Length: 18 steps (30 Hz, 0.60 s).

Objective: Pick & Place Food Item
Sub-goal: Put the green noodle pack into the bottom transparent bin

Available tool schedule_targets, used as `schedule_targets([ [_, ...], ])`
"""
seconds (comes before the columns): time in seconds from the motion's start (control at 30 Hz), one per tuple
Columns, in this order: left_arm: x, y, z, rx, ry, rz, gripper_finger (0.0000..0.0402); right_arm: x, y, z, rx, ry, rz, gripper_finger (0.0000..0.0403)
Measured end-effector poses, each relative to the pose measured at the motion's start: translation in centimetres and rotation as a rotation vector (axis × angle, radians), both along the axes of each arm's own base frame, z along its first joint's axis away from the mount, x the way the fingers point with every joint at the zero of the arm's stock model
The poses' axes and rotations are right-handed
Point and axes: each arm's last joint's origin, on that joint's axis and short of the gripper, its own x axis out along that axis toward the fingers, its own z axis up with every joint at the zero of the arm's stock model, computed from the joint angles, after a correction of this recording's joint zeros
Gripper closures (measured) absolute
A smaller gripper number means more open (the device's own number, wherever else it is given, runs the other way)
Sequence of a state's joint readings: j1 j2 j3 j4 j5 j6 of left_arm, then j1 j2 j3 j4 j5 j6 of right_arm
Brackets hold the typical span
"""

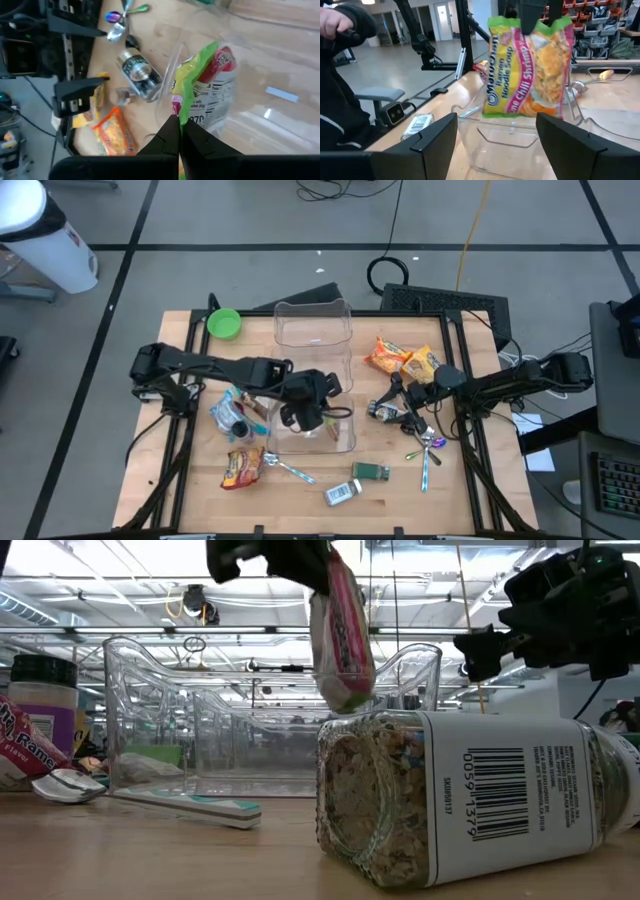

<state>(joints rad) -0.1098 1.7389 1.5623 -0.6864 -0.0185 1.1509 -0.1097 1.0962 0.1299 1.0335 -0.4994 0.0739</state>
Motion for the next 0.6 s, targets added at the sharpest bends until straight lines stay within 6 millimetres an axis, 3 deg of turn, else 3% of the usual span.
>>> schedule_targets([
  [0.4, 1.8, 0.2, -3.2, 0.008, 0.077, -0.054, 0.0398, 0.0, 0.0, -0.5, -0.020, 0.042, 0.000, 0.0140],
  [0.6, 2.0, 0.2, -3.6, -0.006, 0.080, -0.075, 0.0398, 0.0, 0.0, -0.5, -0.029, 0.038, 0.000, 0.0140],
])
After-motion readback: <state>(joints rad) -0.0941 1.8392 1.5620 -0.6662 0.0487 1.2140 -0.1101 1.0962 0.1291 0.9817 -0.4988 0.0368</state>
